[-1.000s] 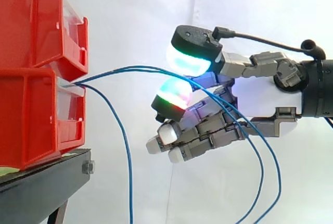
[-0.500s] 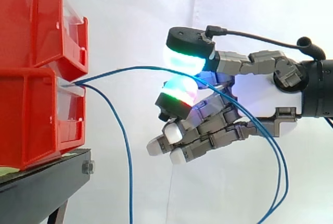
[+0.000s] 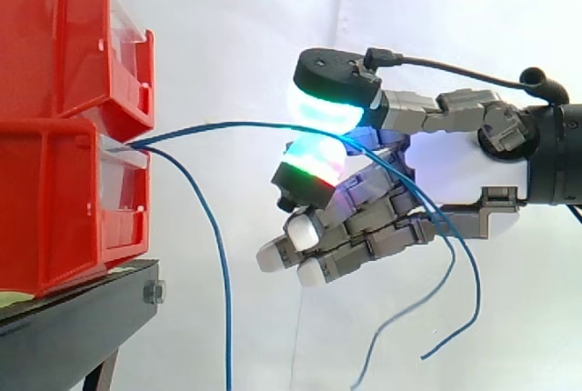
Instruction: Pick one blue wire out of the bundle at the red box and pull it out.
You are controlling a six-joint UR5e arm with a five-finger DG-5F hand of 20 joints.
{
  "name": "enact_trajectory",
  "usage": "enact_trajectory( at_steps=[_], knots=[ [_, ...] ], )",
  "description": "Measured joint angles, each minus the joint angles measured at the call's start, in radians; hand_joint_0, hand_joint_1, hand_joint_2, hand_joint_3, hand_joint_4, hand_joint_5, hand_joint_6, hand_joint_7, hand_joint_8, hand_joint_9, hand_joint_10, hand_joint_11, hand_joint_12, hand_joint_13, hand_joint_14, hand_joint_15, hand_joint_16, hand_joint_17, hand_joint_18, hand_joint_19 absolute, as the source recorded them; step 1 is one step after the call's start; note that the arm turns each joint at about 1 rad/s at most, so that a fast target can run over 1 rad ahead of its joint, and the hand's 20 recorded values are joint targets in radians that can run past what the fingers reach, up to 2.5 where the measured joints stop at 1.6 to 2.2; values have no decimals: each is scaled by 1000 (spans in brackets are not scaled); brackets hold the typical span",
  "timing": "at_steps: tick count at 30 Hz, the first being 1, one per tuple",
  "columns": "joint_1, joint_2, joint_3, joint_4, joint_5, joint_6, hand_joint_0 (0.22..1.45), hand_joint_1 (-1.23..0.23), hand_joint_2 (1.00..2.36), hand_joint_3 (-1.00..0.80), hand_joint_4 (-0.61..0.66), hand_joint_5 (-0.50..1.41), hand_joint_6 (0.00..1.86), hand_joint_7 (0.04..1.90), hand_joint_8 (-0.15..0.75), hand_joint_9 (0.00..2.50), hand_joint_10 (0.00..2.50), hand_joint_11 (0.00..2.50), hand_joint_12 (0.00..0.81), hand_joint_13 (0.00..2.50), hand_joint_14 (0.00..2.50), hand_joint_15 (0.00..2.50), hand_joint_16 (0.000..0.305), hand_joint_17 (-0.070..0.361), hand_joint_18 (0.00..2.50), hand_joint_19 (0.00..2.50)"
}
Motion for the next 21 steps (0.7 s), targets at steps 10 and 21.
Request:
enact_trajectory(
  at_steps=[10,21],
  knots=[
    [-1,0,0,0,1,0,559,-719,1014,-324,240,-86,632,1338,257,979,25,737,384,394,9,211,60,135,322,390],
    [0,0,0,0,0,3,523,-617,1009,-393,237,-77,605,1378,272,984,27,716,397,389,9,211,63,141,306,401]
  ],
)
